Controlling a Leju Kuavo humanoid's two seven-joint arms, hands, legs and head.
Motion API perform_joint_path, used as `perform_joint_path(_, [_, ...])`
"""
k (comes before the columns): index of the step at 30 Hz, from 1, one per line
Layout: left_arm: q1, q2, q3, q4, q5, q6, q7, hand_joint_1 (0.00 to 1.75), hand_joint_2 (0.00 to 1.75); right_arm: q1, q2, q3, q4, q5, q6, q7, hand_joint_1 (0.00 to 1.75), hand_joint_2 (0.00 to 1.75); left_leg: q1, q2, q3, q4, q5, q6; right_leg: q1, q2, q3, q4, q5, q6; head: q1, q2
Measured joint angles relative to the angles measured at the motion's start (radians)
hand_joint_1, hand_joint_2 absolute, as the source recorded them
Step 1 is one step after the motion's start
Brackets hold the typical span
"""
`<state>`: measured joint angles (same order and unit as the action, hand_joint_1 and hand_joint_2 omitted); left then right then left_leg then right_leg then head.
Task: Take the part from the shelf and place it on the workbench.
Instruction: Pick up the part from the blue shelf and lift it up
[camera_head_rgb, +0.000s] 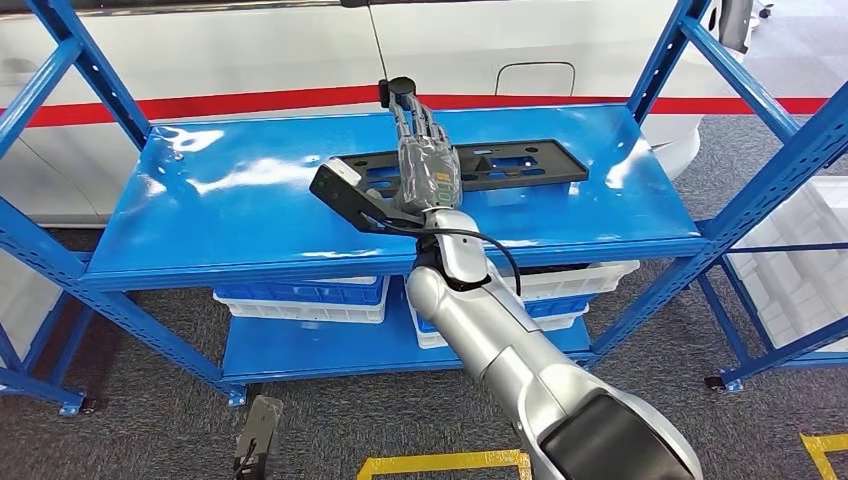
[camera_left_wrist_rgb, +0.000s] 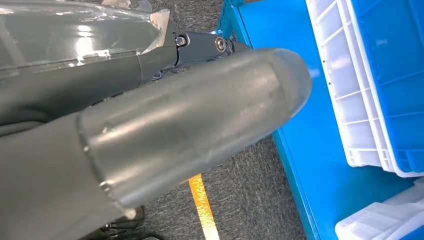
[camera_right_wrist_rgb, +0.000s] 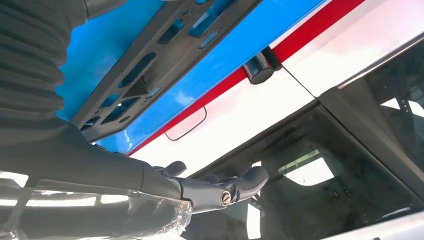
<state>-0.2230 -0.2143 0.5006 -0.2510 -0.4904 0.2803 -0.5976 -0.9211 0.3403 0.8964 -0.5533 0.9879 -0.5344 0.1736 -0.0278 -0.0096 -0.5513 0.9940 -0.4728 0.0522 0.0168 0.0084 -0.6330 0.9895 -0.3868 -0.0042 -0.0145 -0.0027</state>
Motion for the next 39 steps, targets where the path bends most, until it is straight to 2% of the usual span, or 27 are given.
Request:
perform_joint_path(7, [-0.006, 0.007, 0.000, 0.000, -0.001, -0.003, 0.007, 0.00, 0.00, -0.002, 0.000, -0.007, 0.014, 0.006, 0.002, -0.002, 0.00, 1.75, -0.004, 0.000, 0.000, 0.001, -0.001, 0.002, -0.004, 0.000, 0.000, -0.001, 0.001, 0.001, 0.000, 0.000])
perform_joint_path(9, [-0.006, 0.009, 0.000, 0.000, -0.001, -0.003, 0.008, 0.00, 0.00, -0.002, 0.000, -0.007, 0.015, 0.006, 0.002, -0.002, 0.00, 1.75, -0.006, 0.000, 0.000, 0.001, 0.000, 0.004, -0.006, 0.000, 0.001, -0.002, 0.002, 0.003, 0.000, 0.000])
perform_joint_path(11, [-0.008, 0.009, 0.000, 0.000, -0.001, -0.003, 0.008, 0.00, 0.00, -0.003, 0.000, -0.008, 0.015, 0.006, 0.002, -0.002, 0.00, 1.75, -0.001, 0.001, 0.006, -0.006, 0.005, 0.011, -0.004, 0.000, -0.004, 0.006, -0.002, 0.007, -0.001, 0.000])
perform_joint_path(12, [-0.009, 0.009, 0.000, 0.000, -0.001, -0.003, 0.008, 0.00, 0.00, -0.005, 0.000, -0.009, 0.016, 0.006, 0.002, -0.002, 0.00, 1.75, 0.003, 0.002, 0.009, -0.009, 0.007, 0.014, -0.003, 0.000, -0.015, 0.028, -0.013, 0.008, 0.001, 0.000])
perform_joint_path(13, [-0.010, 0.008, 0.000, 0.000, -0.001, -0.003, 0.008, 0.00, 0.00, -0.007, -0.001, -0.009, 0.016, 0.006, 0.002, -0.002, 0.00, 1.75, 0.007, 0.003, 0.012, -0.013, 0.009, 0.017, -0.004, -0.001, -0.037, 0.073, -0.033, 0.008, 0.003, 0.000])
perform_joint_path(16, [-0.011, 0.009, 0.000, 0.000, -0.001, -0.003, 0.008, 0.00, 0.00, -0.007, -0.002, -0.010, 0.020, 0.006, 0.002, -0.002, 0.00, 1.75, 0.009, 0.005, 0.013, -0.013, 0.007, 0.017, -0.011, -0.001, -0.144, 0.284, -0.104, 0.007, 0.008, 0.000])
perform_joint_path(17, [-0.011, 0.009, 0.000, 0.000, -0.001, -0.003, 0.008, 0.00, 0.00, -0.006, -0.002, -0.010, 0.021, 0.006, 0.002, -0.002, 0.00, 1.75, 0.010, 0.005, 0.014, -0.012, 0.005, 0.015, -0.013, -0.002, -0.163, 0.316, -0.108, 0.011, 0.008, 0.000])
perform_joint_path(18, [-0.011, 0.009, 0.000, 0.000, -0.001, -0.003, 0.008, 0.00, 0.00, -0.005, -0.002, -0.010, 0.023, 0.006, 0.003, -0.002, 0.00, 1.75, 0.010, 0.004, 0.017, -0.012, 0.003, 0.013, -0.015, -0.002, -0.161, 0.304, -0.096, 0.017, 0.008, 0.000])
perform_joint_path(19, [-0.011, 0.009, 0.000, 0.000, -0.001, -0.003, 0.009, 0.00, 0.00, -0.005, -0.002, -0.010, 0.024, 0.006, 0.003, -0.002, 0.00, 1.75, 0.011, 0.004, 0.021, -0.012, -0.001, 0.010, -0.017, -0.003, -0.139, 0.252, -0.070, 0.025, 0.008, 0.000])
perform_joint_path(20, [-0.011, 0.009, 0.000, 0.000, -0.001, -0.004, 0.009, 0.00, 0.00, -0.006, -0.002, -0.010, 0.024, 0.006, 0.004, -0.002, 0.00, 1.75, 0.012, 0.003, 0.027, -0.012, -0.006, 0.006, -0.019, -0.005, -0.102, 0.173, -0.036, 0.032, 0.009, 0.000])
perform_joint_path(21, [-0.012, 0.009, 0.000, 0.000, -0.001, -0.005, 0.009, 0.00, 0.00, -0.007, -0.002, -0.010, 0.024, 0.007, 0.006, -0.002, 0.00, 1.75, 0.011, 0.003, 0.030, -0.011, -0.013, 0.001, -0.018, -0.007, -0.063, 0.098, -0.011, 0.034, 0.009, 0.000])
perform_joint_path(22, [-0.013, 0.010, 0.000, 0.000, -0.001, -0.005, 0.009, 0.00, 0.00, -0.008, -0.002, -0.010, 0.024, 0.007, 0.008, -0.002, 0.00, 1.75, 0.011, 0.003, 0.033, -0.011, -0.018, -0.004, -0.017, -0.008, -0.035, 0.043, 0.005, 0.031, 0.008, 0.000])
perform_joint_path(23, [-0.014, 0.010, 0.000, 0.000, -0.001, -0.005, 0.010, 0.00, 0.00, -0.008, -0.001, -0.009, 0.025, 0.007, 0.010, -0.001, 0.00, 1.75, 0.011, 0.003, 0.033, -0.011, -0.023, -0.010, -0.015, -0.009, -0.019, 0.012, 0.011, 0.026, 0.008, 0.000])
perform_joint_path(26, [-0.017, 0.011, 0.000, -0.001, 0.000, -0.003, 0.010, 0.00, 0.00, -0.008, 0.000, -0.009, 0.026, 0.007, 0.014, 0.001, 0.00, 1.75, 0.016, 0.006, 0.035, -0.009, -0.035, -0.029, -0.015, -0.005, -0.012, 0.005, 0.000, 0.003, 0.008, 0.000])
perform_joint_path(27, [-0.019, 0.011, 0.000, -0.001, 0.000, -0.003, 0.010, 0.00, 0.00, -0.008, 0.000, -0.009, 0.026, 0.007, 0.014, 0.001, 0.00, 1.75, 0.018, 0.006, 0.027, 0.010, -0.048, -0.037, -0.018, -0.004, -0.006, 0.003, -0.004, -0.004, 0.007, 0.000])
perform_joint_path(28, [-0.020, 0.012, 0.000, -0.001, 0.001, -0.003, 0.010, 0.00, 0.00, -0.009, 0.000, -0.009, 0.026, 0.007, 0.015, 0.001, 0.00, 1.75, 0.021, 0.006, 0.009, 0.050, -0.067, -0.045, -0.021, -0.003, 0.001, 0.001, -0.007, -0.011, 0.006, 0.000])
perform_joint_path(29, [-0.020, 0.012, 0.000, -0.001, 0.002, -0.003, 0.010, 0.00, 0.00, -0.009, 0.000, -0.008, 0.026, 0.007, 0.017, 0.000, 0.00, 1.75, 0.024, 0.006, -0.025, 0.111, -0.092, -0.052, -0.023, -0.003, 0.006, 0.000, -0.011, -0.017, 0.005, 0.000])
perform_joint_path(31, [-0.019, 0.013, 0.000, -0.001, 0.006, -0.002, 0.009, 0.00, 0.00, -0.006, 0.000, -0.005, 0.026, 0.005, 0.023, -0.001, 0.00, 1.75, 0.030, 0.006, -0.113, 0.251, -0.135, -0.062, -0.022, -0.002, 0.013, 0.001, -0.018, -0.025, 0.005, 0.000])
perform_joint_path(32, [-0.018, 0.014, 0.000, -0.001, 0.008, -0.001, 0.008, 0.00, 0.00, -0.003, 0.000, -0.004, 0.026, 0.004, 0.026, -0.001, 0.00, 1.75, 0.033, 0.006, -0.148, 0.290, -0.133, -0.064, -0.021, -0.001, 0.017, 0.001, -0.022, -0.027, 0.005, 0.000])
perform_joint_path(33, [-0.017, 0.014, 0.000, -0.001, 0.009, 0.000, 0.007, 0.00, 0.00, -0.001, 0.000, -0.002, 0.026, 0.003, 0.028, 0.000, 0.00, 1.75, 0.035, 0.007, -0.165, 0.289, -0.109, -0.065, -0.021, 0.001, 0.022, 0.001, -0.026, -0.027, 0.005, 0.000])
perform_joint_path(34, [-0.017, 0.015, 0.000, -0.001, 0.010, 0.001, 0.006, 0.00, 0.00, 0.000, 0.000, 0.000, 0.026, 0.001, 0.030, 0.000, 0.00, 1.75, 0.036, 0.007, -0.159, 0.246, -0.065, -0.064, -0.021, 0.003, 0.030, 0.001, -0.032, -0.026, 0.004, 0.000])
perform_joint_path(35, [-0.016, 0.016, 0.000, -0.001, 0.011, 0.002, 0.005, 0.00, 0.00, 0.000, 0.001, 0.002, 0.025, 0.000, 0.032, 0.001, 0.00, 1.75, 0.036, 0.007, -0.137, 0.175, -0.010, -0.061, -0.020, 0.004, 0.038, 0.001, -0.038, -0.025, 0.004, 0.000])
perform_joint_path(36, [-0.017, 0.017, 0.000, -0.001, 0.011, 0.002, 0.004, 0.00, 0.00, 0.000, 0.001, 0.004, 0.025, 0.000, 0.034, 0.001, 0.00, 1.75, 0.035, 0.007, -0.110, 0.103, 0.032, -0.056, -0.019, 0.005, 0.046, 0.000, -0.043, -0.021, 0.005, 0.000])
perform_joint_path(37, [-0.017, 0.018, 0.000, -0.001, 0.011, 0.003, 0.003, 0.00, 0.00, -0.001, 0.001, 0.006, 0.025, -0.001, 0.035, 0.002, 0.00, 1.75, 0.033, 0.007, -0.085, 0.044, 0.058, -0.050, -0.016, 0.006, 0.051, 0.000, -0.048, -0.018, 0.005, 0.000])
perform_joint_path(38, [-0.017, 0.019, 0.000, -0.001, 0.012, 0.003, 0.003, 0.00, 0.00, -0.001, 0.000, 0.009, 0.025, -0.001, 0.036, 0.002, 0.00, 1.75, 0.030, 0.006, -0.070, 0.010, 0.067, -0.045, -0.014, 0.006, 0.051, 0.000, -0.051, -0.014, 0.005, 0.000])
perform_joint_path(39, [-0.017, 0.019, 0.000, -0.001, 0.012, 0.003, 0.002, 0.00, 0.00, -0.002, 0.000, 0.011, 0.025, -0.002, 0.037, 0.003, 0.00, 1.75, 0.028, 0.006, -0.065, 0.000, 0.062, -0.041, -0.013, 0.006, 0.050, 0.000, -0.053, -0.010, 0.005, 0.000])
